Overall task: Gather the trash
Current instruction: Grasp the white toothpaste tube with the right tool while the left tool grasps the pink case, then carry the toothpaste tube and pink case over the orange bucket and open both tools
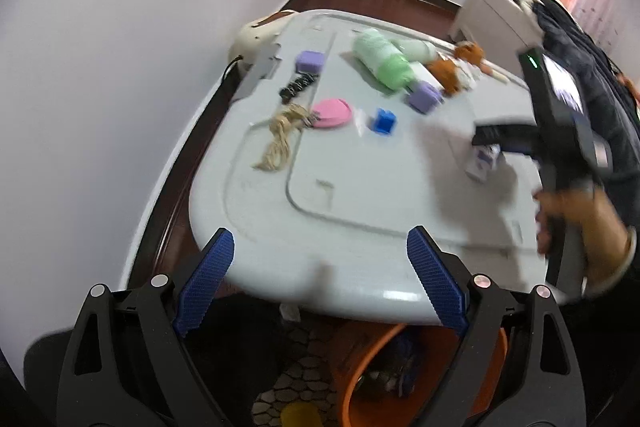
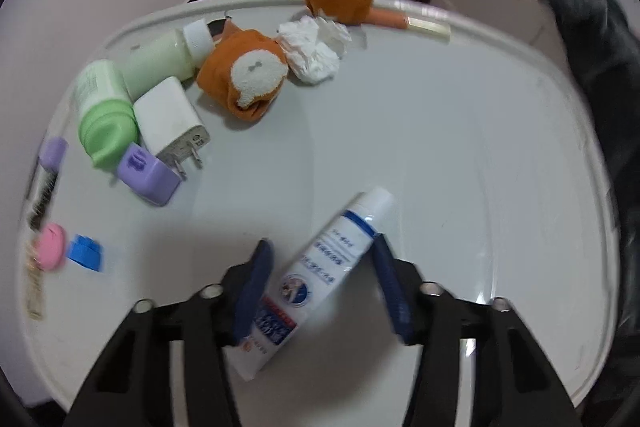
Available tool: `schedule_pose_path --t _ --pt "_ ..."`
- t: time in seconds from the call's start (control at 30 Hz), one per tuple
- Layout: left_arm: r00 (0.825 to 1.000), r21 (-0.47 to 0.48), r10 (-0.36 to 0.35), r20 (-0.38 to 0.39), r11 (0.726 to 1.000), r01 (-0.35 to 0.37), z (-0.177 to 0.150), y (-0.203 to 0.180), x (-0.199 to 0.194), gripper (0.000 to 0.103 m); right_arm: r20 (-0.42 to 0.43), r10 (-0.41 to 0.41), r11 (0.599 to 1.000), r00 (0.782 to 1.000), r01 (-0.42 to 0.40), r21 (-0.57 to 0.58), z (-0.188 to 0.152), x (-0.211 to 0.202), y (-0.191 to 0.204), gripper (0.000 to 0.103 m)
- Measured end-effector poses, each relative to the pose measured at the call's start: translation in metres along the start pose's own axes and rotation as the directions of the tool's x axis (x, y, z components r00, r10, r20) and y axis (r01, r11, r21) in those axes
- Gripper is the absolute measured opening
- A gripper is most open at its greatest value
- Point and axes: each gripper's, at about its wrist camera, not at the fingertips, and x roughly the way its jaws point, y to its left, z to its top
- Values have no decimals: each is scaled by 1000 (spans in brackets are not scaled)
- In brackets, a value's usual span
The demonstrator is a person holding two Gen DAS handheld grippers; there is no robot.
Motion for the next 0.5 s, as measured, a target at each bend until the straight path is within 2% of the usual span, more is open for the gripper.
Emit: schedule_pose_path --t 0.03,0.1,0.17,0.2,0.3,0.33,0.43,0.5 --pt "1000 -11 17 -2 1000 -17 7 3 5 86 12 4 1000 1000 -4 -8 -1 0 1 45" --pt "999 -17 43 11 999 -42 24 6 16 86 30 10 999 999 -9 -36 -3 -3 2 29" --pt "996 -5 92 4 996 -92 38 6 30 86 36 39 997 999 -37 -64 -8 -7 0 22" --pt "997 17 83 -2 996 -83 45 5 41 86 36 61 996 997 -58 -74 -11 -8 -1 21" --pt "986 72 161 -34 985 -158 57 1 75 84 26 128 990 991 -126 -66 -20 -13 -14 21" --pt "984 81 175 -39 982 -172 61 0 82 74 25 137 989 990 -135 -64 -21 -14 -18 21" --pt "993 99 121 -10 988 -119 75 -8 91 71 18 166 985 986 -165 -49 -30 -16 -34 21" --pt "991 177 132 1 976 -130 80 -19 102 71 11 189 982 982 -188 -29 -29 -15 -40 21"
